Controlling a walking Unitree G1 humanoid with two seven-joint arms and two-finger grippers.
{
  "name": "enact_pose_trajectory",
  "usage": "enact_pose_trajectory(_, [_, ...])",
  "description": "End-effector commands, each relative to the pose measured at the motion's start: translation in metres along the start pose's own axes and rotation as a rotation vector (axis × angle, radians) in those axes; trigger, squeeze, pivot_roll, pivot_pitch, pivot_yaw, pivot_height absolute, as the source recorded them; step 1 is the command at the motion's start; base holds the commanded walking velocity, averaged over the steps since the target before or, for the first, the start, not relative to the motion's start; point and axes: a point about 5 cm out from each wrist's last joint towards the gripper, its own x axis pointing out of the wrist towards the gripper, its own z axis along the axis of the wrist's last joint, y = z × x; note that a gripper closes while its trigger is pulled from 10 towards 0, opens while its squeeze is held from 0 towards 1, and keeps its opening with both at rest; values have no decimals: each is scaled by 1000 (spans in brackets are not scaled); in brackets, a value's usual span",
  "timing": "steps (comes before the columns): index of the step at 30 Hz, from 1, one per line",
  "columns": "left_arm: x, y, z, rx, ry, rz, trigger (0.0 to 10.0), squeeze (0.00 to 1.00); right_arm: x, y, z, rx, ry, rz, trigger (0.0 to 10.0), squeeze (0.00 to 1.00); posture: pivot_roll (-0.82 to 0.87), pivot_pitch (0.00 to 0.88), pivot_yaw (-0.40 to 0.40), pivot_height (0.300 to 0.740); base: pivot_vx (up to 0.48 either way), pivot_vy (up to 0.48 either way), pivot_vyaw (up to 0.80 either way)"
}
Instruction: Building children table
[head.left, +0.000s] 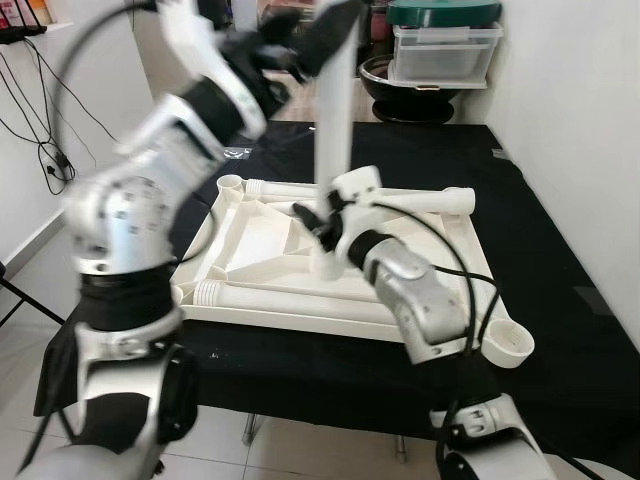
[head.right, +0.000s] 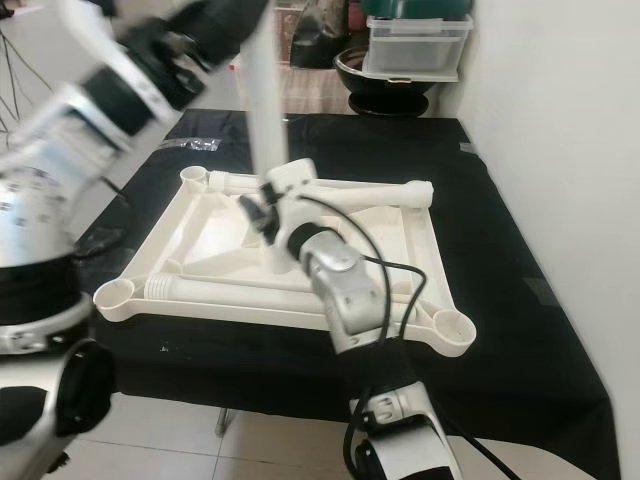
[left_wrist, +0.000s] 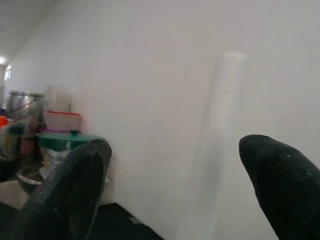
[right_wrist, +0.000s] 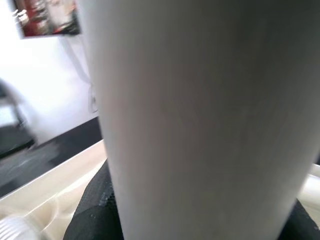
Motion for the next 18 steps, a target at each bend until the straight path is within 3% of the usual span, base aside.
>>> enact_pose_trajectory(1, [-3,-2,14,31,-37,-19,10000,1000,2,-6,7,52,-36,-35,0,0,-90,0,9,740,0,0,0])
enact_pose_trajectory(5, [-8,2,25,57,-60,-9,10000,1000,1,-20,13,101,-73,-105,0,0,-85,0,3,740,0,0,0])
enact_pose_trajectory(7, [-15,4,34,91,-79,12,10000,1000,-1,-35,20,150,-114,-172,0,0,-85,0,0,740,0,0,0])
enact_pose_trajectory(9, [-19,9,37,113,-87,54,10000,1000,-3,-43,24,156,-135,-195,0,0,-83,0,-3,740,0,0,0])
enact_pose_trajectory(10, [-27,19,35,152,-69,134,10000,1000,-7,-50,28,158,-161,-205,275,0,-82,0,-3,740,0,0,0])
enact_pose_trajectory(11, [-35,28,29,203,-33,211,10000,67,-12,-55,30,147,-179,-218,8314,0,-81,0,-3,740,0,0,0])
enact_pose_trajectory(12, [-43,36,20,244,11,274,10000,0,-16,-58,31,124,-187,-223,10000,0,-81,2,-4,740,0,0,0])
enact_pose_trajectory(14, [-43,36,20,244,11,274,10000,0,-16,-58,31,124,-187,-223,10000,0,-81,2,-4,740,0,0,0])
enact_pose_trajectory(16, [-73,47,-20,323,180,383,10000,0,-32,-59,22,91,-181,-206,10000,0,-85,18,-2,740,0,0,0])
enact_pose_trajectory(17, [-73,47,-20,323,180,383,10000,0,-32,-59,22,91,-181,-206,10000,0,-85,18,-2,740,0,0,0])
enact_pose_trajectory(18, [-103,45,-55,319,306,433,10000,0,-47,-55,14,88,-174,-182,10000,0,-88,28,4,740,0,0,0])
